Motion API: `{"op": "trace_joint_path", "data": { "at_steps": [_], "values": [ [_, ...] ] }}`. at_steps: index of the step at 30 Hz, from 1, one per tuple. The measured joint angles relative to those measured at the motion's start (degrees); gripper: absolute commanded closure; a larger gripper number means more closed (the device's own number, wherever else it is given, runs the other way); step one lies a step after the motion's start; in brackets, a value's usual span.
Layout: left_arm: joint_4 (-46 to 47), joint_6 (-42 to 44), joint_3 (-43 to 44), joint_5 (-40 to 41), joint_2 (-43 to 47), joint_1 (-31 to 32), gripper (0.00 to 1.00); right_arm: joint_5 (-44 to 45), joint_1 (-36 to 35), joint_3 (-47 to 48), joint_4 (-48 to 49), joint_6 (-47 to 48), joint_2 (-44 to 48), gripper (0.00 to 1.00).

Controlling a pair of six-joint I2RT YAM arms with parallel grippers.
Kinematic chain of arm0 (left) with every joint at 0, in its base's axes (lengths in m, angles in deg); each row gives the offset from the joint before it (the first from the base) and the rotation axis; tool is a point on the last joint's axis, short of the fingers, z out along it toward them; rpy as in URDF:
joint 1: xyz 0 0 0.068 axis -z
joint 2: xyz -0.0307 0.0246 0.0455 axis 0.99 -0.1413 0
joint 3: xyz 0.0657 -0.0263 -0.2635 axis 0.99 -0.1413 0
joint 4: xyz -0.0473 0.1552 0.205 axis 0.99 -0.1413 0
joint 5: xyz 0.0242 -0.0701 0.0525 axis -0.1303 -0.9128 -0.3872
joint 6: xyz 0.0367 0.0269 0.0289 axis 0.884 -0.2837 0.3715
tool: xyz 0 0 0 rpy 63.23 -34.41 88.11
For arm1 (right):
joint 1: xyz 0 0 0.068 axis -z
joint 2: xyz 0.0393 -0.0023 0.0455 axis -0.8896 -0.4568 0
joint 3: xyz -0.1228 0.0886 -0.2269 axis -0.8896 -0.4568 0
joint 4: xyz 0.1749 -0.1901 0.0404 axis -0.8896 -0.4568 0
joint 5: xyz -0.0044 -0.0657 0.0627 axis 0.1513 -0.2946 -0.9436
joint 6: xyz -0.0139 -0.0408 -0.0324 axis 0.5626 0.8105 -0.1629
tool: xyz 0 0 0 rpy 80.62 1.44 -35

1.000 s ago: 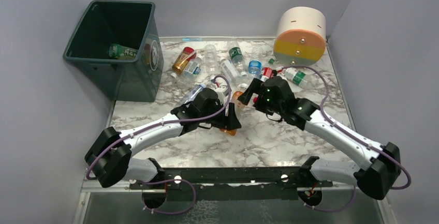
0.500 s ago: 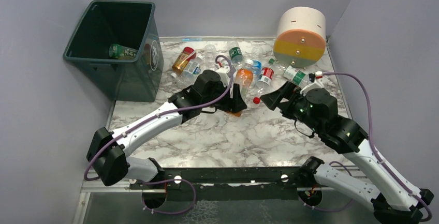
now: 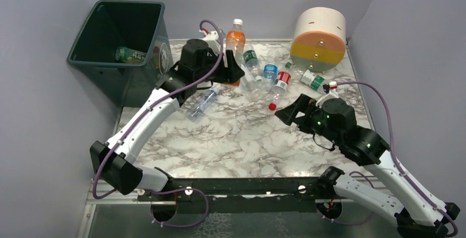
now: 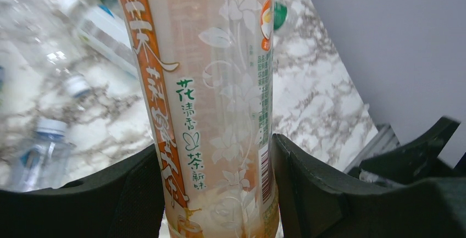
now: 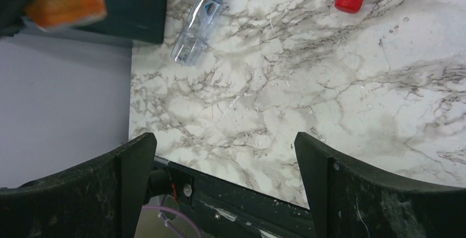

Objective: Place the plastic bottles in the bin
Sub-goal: Place the plastic bottle in the trash bin.

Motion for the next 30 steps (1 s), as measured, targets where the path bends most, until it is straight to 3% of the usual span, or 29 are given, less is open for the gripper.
{"op": "trace_joint_path", "data": {
  "at_steps": [11, 25, 30],
  "values": [
    [-5.27, 2.93, 18.82, -0.24, -2.27, -6.73, 0.44, -5.7, -0.02, -3.32, 0.0, -0.07, 2.99, 0.01],
    [-11.65, 6.05, 32.24, -0.09, -5.4, -16.72, 0.44, -12.04, 0.0, -8.39, 0.33, -0.42, 6.73, 0.0],
    [-13.46, 6.97, 35.5, -0.5, -6.16, -24.48, 0.44, -13.75, 0.0, -8.39, 0.55, 0.02, 6.71, 0.01]
  ]
}}
